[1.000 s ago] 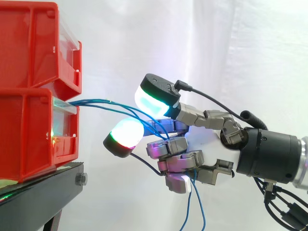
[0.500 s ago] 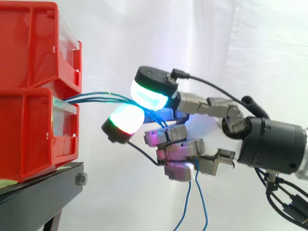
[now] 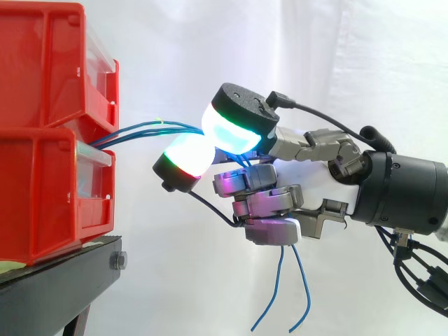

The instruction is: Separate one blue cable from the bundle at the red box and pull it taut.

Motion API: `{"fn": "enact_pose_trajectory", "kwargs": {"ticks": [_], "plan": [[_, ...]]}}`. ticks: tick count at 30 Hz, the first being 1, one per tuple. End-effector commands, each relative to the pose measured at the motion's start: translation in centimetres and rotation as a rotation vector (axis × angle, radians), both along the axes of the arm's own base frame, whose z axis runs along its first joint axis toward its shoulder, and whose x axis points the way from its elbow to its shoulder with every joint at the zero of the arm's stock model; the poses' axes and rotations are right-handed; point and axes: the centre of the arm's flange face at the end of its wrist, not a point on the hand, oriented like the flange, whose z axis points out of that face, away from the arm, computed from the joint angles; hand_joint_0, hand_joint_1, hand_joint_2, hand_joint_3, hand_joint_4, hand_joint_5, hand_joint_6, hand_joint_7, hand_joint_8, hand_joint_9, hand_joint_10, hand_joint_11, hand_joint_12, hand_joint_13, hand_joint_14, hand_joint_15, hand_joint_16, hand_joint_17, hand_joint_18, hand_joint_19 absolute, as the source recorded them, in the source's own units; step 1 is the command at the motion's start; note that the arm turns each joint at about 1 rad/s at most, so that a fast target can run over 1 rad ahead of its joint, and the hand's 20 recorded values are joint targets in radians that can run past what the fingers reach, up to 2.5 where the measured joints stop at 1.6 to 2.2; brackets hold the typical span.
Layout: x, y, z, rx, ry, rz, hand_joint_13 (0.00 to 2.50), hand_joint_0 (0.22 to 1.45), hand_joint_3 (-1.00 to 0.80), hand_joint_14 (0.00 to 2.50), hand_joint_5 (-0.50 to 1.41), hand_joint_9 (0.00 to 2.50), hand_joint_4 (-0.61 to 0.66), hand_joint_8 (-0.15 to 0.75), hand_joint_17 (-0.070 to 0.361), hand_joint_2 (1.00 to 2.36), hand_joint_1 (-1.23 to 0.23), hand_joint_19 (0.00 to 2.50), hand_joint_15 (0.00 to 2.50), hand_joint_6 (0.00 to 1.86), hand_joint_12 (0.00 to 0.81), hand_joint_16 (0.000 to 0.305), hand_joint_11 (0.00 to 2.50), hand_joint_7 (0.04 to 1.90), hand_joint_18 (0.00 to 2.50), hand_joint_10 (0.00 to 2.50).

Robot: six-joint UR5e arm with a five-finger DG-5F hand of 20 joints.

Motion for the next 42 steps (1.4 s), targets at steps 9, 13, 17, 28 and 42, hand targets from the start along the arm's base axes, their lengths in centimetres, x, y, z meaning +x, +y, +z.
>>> {"fn": "enact_pose_trajectory", "kwargs": {"ticks": [9, 13, 17, 28, 42], "plan": [[0.00, 0.05, 0.03, -0.003, 0.000, 0.000, 1.28, 0.60, -0.50, 2.50, -0.20, 0.51, 0.24, 0.376, 0.123, 1.00, -0.38, 0.89, 1.63, 0.88, 0.575, 0.163, 2.50, 1.02, 2.03, 2.50], [0.02, 0.14, 0.05, -0.004, -0.001, -0.002, 1.28, 0.60, -0.27, 2.50, -0.20, 0.51, 0.21, 0.356, 0.122, 1.02, -0.55, 0.91, 1.65, 0.89, 0.582, 0.163, 2.50, 1.04, 2.02, 2.50], [0.03, 0.17, 0.05, -0.004, -0.001, 0.001, 1.25, 0.61, -0.15, 2.50, -0.20, 0.47, 0.16, 0.333, 0.119, 1.02, -0.70, 0.94, 1.68, 0.89, 0.574, 0.158, 2.50, 1.06, 1.99, 2.50], [0.02, 0.14, 0.05, -0.005, -0.001, -0.002, 1.09, 0.71, -0.33, 2.50, -0.20, 0.38, 0.03, 0.283, 0.108, 1.01, -0.92, 1.34, 1.73, 0.90, 0.499, 0.048, 2.50, 1.03, 1.80, 2.50], [0.07, 0.50, 0.05, -0.021, 0.001, -0.002, 1.07, 0.50, -0.50, 2.50, -0.18, 0.50, 0.19, 0.322, 0.115, 1.00, -0.73, 1.14, 1.66, 0.90, 0.463, 0.051, 2.48, 1.03, 1.65, 2.50]]}}
